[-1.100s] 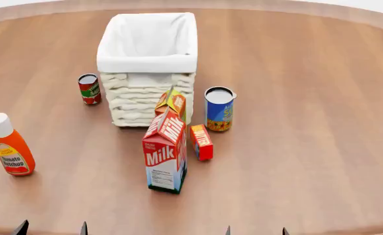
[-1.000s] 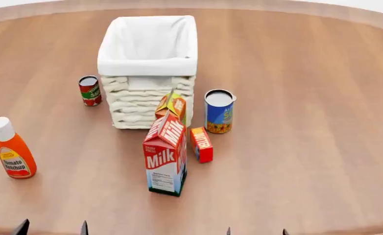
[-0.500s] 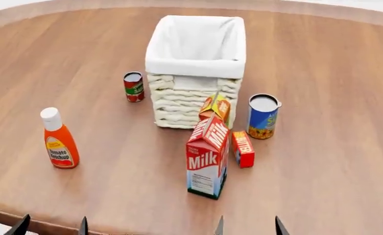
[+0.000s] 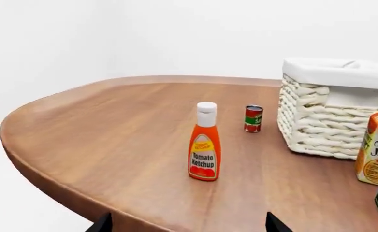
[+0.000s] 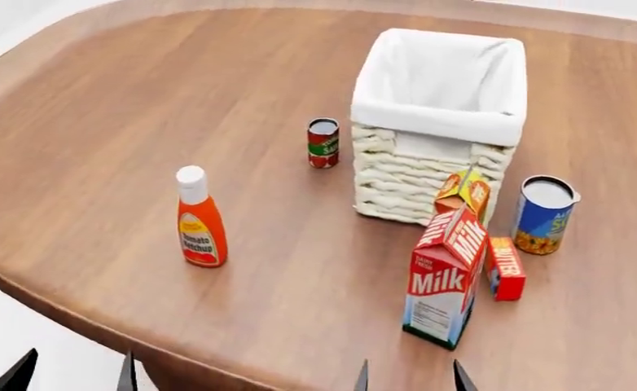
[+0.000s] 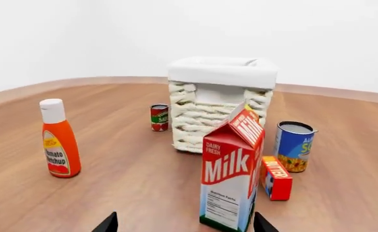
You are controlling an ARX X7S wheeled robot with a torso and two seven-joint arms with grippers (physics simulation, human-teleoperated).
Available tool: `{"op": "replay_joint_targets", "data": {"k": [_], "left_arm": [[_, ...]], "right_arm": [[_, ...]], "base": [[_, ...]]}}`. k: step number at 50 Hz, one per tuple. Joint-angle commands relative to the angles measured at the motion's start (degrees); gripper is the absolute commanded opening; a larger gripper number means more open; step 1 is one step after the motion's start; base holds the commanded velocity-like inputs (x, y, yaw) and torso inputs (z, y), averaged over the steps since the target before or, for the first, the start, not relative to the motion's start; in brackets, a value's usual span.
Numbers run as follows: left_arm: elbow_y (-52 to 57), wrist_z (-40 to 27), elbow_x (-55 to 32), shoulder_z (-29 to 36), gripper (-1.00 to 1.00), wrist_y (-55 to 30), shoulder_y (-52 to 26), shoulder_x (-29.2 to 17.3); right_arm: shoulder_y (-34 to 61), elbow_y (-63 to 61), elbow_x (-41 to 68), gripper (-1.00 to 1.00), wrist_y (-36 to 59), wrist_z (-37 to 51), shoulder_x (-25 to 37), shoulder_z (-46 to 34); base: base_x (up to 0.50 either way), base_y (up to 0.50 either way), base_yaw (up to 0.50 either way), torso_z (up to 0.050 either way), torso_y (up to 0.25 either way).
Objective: Pick up the butter and put it in the basket.
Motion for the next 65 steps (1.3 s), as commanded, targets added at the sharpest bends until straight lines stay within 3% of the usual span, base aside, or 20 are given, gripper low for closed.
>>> {"op": "replay_joint_targets", "data": {"k": [1, 42, 55, 65], "left_arm": [[-0.07, -0.83, -0.77, 0.74, 1.00, -0.54, -0.50, -0.55], [3.00, -1.16, -3.62, 3.09, 1.00, -1.50, 0.70, -2.91], [5.43, -4.06, -6.01, -1.98, 1.00, -7.63, -5.31, -6.28], [7.44, -4.24, -7.26, -2.50, 1.00, -7.96, -4.57, -6.67]], "right_arm": [[1.10, 0.48, -1.14, 1.00, 4.02, 1.74, 0.78, -1.89], [0.04, -3.11, 1.48, 1.00, 1.10, 3.59, 2.78, -3.27], [-1.37, -5.68, 2.45, 1.00, 2.07, 5.13, 3.61, -2.59], [-2.12, -7.01, 2.52, 1.00, 2.72, 5.57, 4.23, -3.22]], "base": [[0.00, 0.00, 0.50, 0.000, 0.000], [0.04, -0.46, 0.00, 0.000, 0.000], [0.21, 0.05, 0.00, 0.000, 0.000], [0.48, 0.14, 0.00, 0.000, 0.000]]}}
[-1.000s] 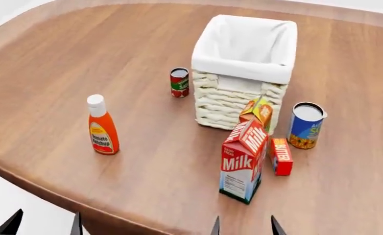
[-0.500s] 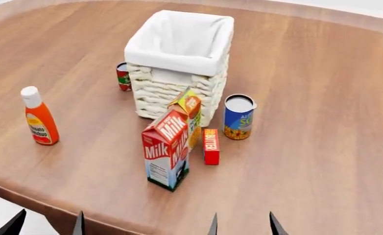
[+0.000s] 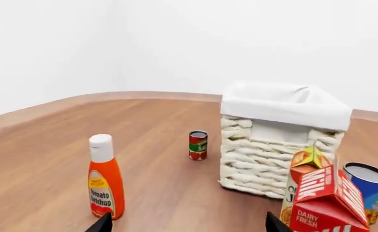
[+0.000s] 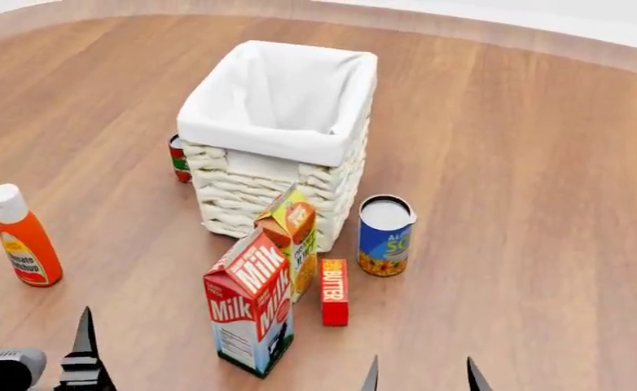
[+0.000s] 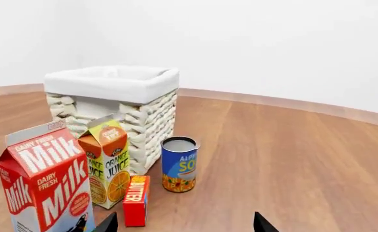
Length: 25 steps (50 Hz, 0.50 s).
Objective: Pick up the butter and put it in the basket.
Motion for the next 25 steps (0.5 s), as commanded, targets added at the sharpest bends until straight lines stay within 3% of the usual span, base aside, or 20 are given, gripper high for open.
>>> {"op": "replay_joint_targets", "data": {"k": [1, 13, 25], "left_arm": [[1.87, -0.87, -1.21, -1.34, 1.00, -1.54, -0.83, -1.15], [2.88, -1.36, -2.06, -1.68, 1.00, -2.33, -0.68, -1.64], [3.37, -1.61, -2.64, -1.52, 1.00, -2.80, -0.73, -1.85]], "right_arm": [[-0.72, -1.31, 0.16, 1.00, 0.55, 0.70, 0.64, -0.49], [-0.84, -2.41, -0.36, 1.00, 2.12, 2.66, 0.66, -0.78], [-0.50, -1.92, -0.57, 1.00, 1.31, 2.76, 1.14, -1.68]], "base": [[0.48, 0.14, 0.00, 0.000, 0.000], [0.47, 0.13, 0.00, 0.000, 0.000], [0.00, 0.00, 0.00, 0.000, 0.000]]}}
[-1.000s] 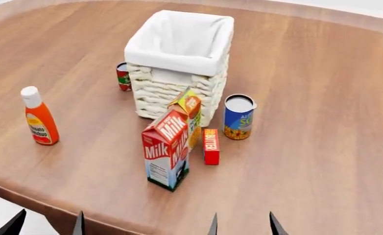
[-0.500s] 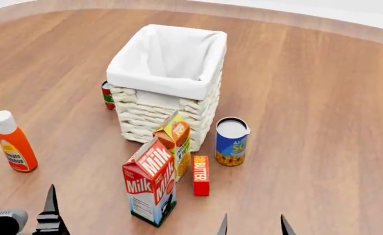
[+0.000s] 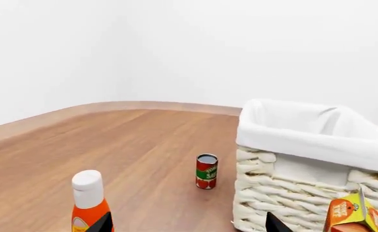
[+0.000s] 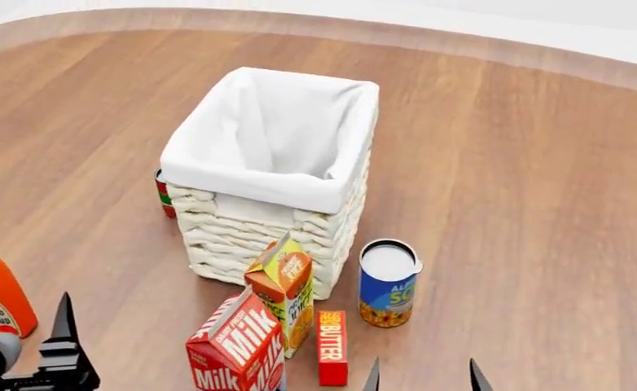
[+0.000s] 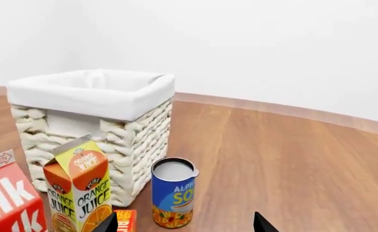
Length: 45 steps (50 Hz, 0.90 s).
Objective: Pick up the butter and put it in the basket.
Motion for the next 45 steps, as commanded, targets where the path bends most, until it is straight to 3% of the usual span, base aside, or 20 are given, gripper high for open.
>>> {"op": "replay_joint_targets", "data": {"k": [1, 15, 29, 36, 37, 45], "left_arm": [[0.65, -0.30, -0.63, 0.00, 1.00, -0.56, -0.03, -0.29], [1.00, -0.65, -0.86, 0.40, 1.00, -0.45, 0.19, -0.50], [0.64, -1.14, -0.36, 0.83, 1.00, 0.56, -0.07, -0.71], [0.58, -1.66, -0.84, 0.46, 1.00, 0.27, -0.48, -0.71], [6.80, -3.00, -0.52, 1.80, 1.00, -0.43, 4.99, 0.06], [6.77, -3.08, -1.04, 1.73, 1.00, -0.93, 4.64, -0.35]], "right_arm": [[0.23, -0.07, -0.07, 1.00, 0.52, 0.56, 0.36, -0.63], [0.35, -0.43, -0.42, 1.00, 1.81, 1.80, 0.75, -1.08], [0.44, -0.59, -0.66, 1.00, 1.59, 2.28, 1.21, -1.86], [0.54, -0.66, -0.54, 1.00, 1.70, 2.52, 1.38, -2.07], [-4.63, -3.42, 0.33, 1.00, -1.26, 1.85, 3.93, -0.53], [-5.54, -4.90, 0.41, 1.00, -0.87, 2.27, 4.48, -0.58]], "base": [[0.00, 0.00, 0.00, 0.000, 0.000], [0.37, 0.11, 0.00, 0.000, 0.000], [0.00, 0.00, 0.00, 0.000, 0.000], [0.00, 0.00, 0.00, 0.000, -0.213], [0.00, 0.00, 0.00, 0.000, 0.000], [0.00, 0.00, 0.00, 0.000, 0.000]]}}
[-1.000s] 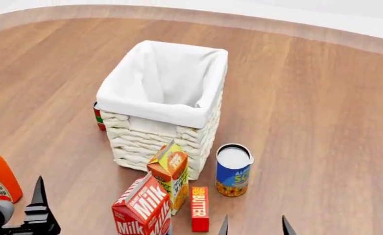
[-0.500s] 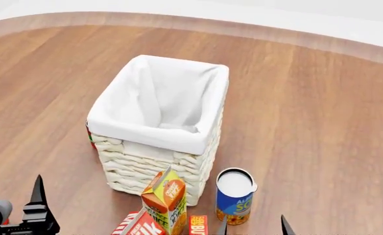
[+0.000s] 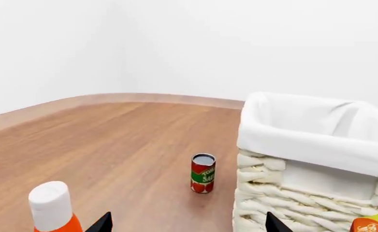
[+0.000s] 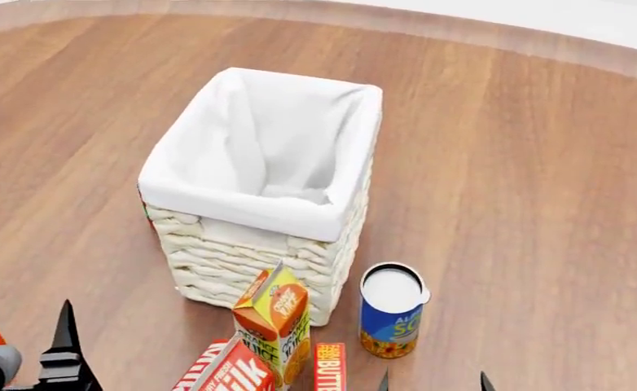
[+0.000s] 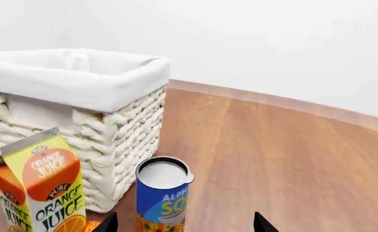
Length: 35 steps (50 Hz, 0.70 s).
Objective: Pick up the butter and put it in the basket.
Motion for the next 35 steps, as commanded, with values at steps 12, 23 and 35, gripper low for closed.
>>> {"op": "replay_joint_targets", "data": {"k": [12, 23, 35], "left_arm": [[-1.02, 0.37, -1.24, -0.20, 1.00, 0.01, -1.03, -1.08], [-1.57, 0.38, -2.30, -0.55, 1.00, -0.60, -2.05, -1.39], [-1.58, -0.03, -2.67, -0.55, 1.00, -0.60, -2.35, -1.38]], "right_arm": [[1.28, -0.93, -0.79, 1.00, 2.27, 1.43, -0.27, -1.64], [2.43, 0.06, -0.81, 1.00, 2.36, 1.72, -0.44, -2.19], [2.32, -0.13, -0.51, 1.00, 2.13, 1.93, 0.05, -2.34]], "base": [[0.00, 0.00, 0.00, 0.000, -0.059], [0.00, 0.00, 0.00, 0.001, -0.250], [0.00, 0.00, 0.00, 0.002, -0.250]]}}
